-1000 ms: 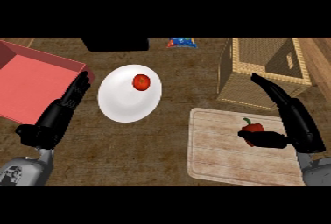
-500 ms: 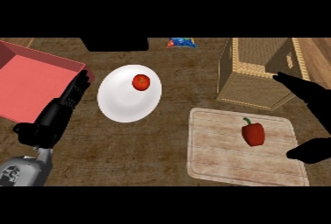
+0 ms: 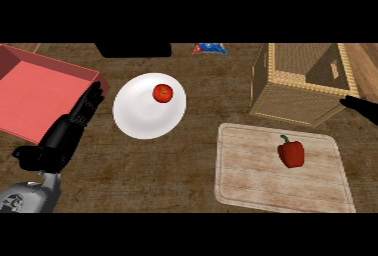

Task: Pick the bell pepper from the cutting board and place it in the basket

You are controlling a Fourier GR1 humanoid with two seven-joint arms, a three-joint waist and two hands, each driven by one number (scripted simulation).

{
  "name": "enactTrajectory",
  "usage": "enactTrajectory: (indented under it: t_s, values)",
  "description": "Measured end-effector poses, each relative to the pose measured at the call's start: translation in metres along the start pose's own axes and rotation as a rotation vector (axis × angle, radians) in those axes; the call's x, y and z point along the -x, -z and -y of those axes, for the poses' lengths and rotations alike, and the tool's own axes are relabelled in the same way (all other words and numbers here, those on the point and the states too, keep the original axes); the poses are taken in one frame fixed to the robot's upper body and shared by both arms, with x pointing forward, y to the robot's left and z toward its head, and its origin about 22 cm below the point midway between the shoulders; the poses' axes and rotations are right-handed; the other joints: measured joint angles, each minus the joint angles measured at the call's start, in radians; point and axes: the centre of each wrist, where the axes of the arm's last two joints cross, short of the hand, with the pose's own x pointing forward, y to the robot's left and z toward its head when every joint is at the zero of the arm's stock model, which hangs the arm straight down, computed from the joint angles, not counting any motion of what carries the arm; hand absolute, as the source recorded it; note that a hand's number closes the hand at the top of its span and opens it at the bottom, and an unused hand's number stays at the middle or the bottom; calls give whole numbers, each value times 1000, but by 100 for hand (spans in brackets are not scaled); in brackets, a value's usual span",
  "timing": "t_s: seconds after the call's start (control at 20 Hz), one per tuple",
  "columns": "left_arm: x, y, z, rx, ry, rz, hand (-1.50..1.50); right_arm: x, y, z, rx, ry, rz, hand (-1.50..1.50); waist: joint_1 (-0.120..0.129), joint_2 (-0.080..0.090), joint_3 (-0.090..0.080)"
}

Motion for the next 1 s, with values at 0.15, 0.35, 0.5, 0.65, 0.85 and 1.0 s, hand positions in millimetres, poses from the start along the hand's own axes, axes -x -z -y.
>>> enactTrajectory:
  t_s: [0.15, 0.35, 0.5, 0.65, 0.85, 1.0]
  values:
    - [3, -3, -3, 5, -5, 1, 0, 4, -9, 1, 9, 6, -5, -150, 3, 1, 0]
    - [4, -1, -4, 3, -1, 2, 0, 20, -4, -11, 26, 35, -6, -150, 8, 3, 1]
    - [5, 1, -4, 10, -1, 0, 0, 25, 4, -21, 48, 73, -5, -150, 11, 4, 1]
    - [6, 4, -3, 13, -7, 7, 0, 36, 16, -43, 59, 106, 3, -150, 13, 5, 1]
    - [4, 6, -7, 12, 0, 2, 0, 45, 30, -70, 88, 134, 16, -150, 14, 5, 2]
    - [6, 11, -10, 15, -2, 6, 0, 54, 43, -85, 105, 130, 15, -150, 15, 6, 1]
